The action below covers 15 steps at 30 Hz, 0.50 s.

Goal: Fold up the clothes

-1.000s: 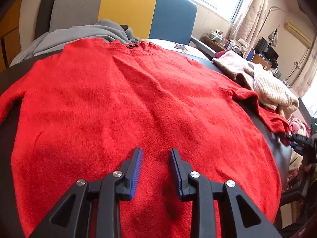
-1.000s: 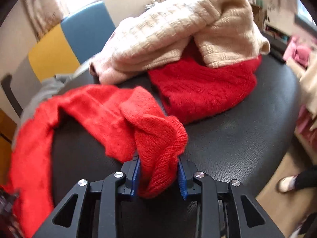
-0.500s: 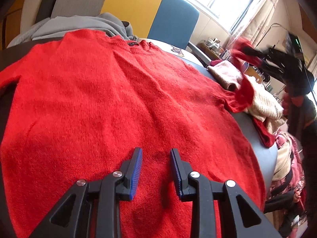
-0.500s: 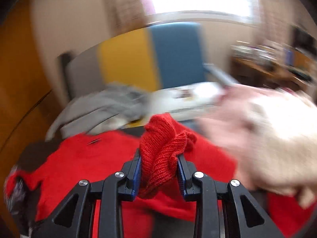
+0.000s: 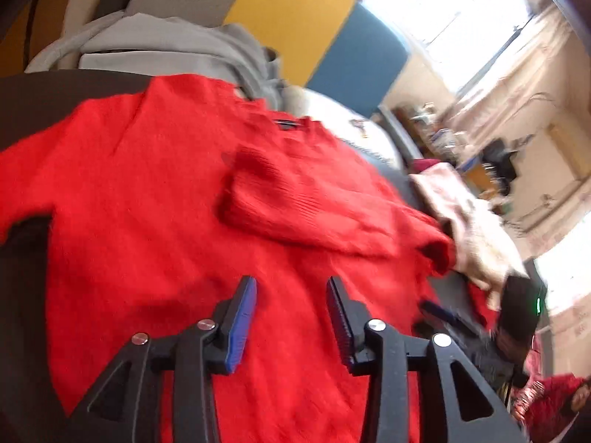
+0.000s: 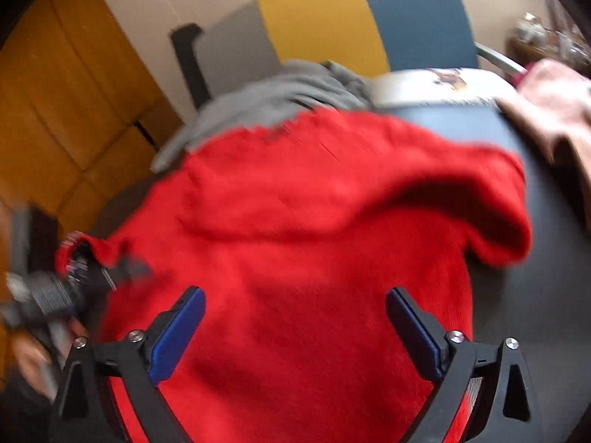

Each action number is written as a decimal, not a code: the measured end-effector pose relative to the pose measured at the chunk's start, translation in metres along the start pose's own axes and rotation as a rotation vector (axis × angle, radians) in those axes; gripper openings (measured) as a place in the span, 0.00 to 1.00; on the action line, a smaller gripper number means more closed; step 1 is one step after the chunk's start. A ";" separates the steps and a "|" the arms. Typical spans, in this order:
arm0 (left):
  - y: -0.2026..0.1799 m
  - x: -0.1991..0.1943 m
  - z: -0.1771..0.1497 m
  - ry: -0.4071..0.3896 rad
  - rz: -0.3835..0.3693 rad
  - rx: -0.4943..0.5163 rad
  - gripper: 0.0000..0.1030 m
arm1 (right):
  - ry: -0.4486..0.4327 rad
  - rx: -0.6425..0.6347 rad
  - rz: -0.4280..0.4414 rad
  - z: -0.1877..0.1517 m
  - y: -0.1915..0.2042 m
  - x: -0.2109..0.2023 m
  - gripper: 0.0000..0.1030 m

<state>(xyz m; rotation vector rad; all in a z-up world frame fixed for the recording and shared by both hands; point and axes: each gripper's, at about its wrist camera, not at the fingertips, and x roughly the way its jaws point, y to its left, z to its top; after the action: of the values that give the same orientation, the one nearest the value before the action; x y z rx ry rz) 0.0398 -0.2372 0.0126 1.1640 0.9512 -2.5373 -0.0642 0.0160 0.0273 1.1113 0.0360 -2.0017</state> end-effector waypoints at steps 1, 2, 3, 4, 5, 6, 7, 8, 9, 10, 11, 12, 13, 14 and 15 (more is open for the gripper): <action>0.005 0.002 0.006 -0.001 0.000 -0.024 0.39 | -0.012 0.002 0.001 -0.006 -0.002 0.001 1.00; 0.010 0.003 0.011 -0.002 -0.001 -0.048 0.39 | -0.024 0.005 0.003 -0.011 -0.005 0.002 1.00; 0.015 0.005 0.017 -0.003 -0.001 -0.072 0.39 | -0.028 0.006 0.003 -0.013 -0.006 0.002 1.00; 0.021 0.006 0.023 -0.006 -0.003 -0.099 0.40 | -0.025 0.006 0.003 -0.013 -0.007 0.002 1.00; 0.027 0.007 0.031 -0.011 -0.005 -0.130 0.41 | -0.023 0.007 0.003 -0.013 -0.007 0.002 1.00; 0.033 0.009 0.038 -0.016 0.010 -0.152 0.41 | -0.023 0.008 0.005 -0.013 -0.007 0.002 1.00; 0.037 0.011 0.045 -0.020 0.020 -0.168 0.42 | -0.025 0.009 0.007 -0.012 -0.007 0.002 1.00; 0.039 0.014 0.051 -0.021 0.019 -0.166 0.43 | -0.027 0.012 0.012 -0.011 -0.007 0.002 1.00; 0.040 0.018 0.058 -0.021 0.011 -0.155 0.43 | -0.030 0.018 0.019 -0.010 -0.008 0.001 1.00; 0.040 0.022 0.065 -0.016 0.009 -0.141 0.44 | -0.034 0.024 0.027 -0.009 -0.010 0.001 1.00; 0.038 0.031 0.073 -0.003 0.022 -0.116 0.44 | -0.037 0.030 0.034 -0.008 -0.010 0.000 1.00; 0.035 0.038 0.079 0.004 0.031 -0.095 0.44 | -0.040 0.034 0.039 -0.008 -0.011 0.000 1.00; 0.034 0.045 0.085 0.013 0.033 -0.078 0.44 | -0.041 0.038 0.044 -0.007 -0.012 0.000 1.00; 0.034 0.051 0.088 0.027 0.017 -0.073 0.44 | -0.043 0.041 0.048 -0.007 -0.013 0.000 1.00; 0.034 0.056 0.091 0.041 0.000 -0.068 0.45 | -0.044 0.043 0.050 -0.007 -0.012 0.001 1.00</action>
<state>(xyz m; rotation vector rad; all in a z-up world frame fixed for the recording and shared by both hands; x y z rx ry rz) -0.0396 -0.3155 0.0001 1.2001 1.0386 -2.4695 -0.0683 0.0261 0.0184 1.0843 -0.0573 -1.9895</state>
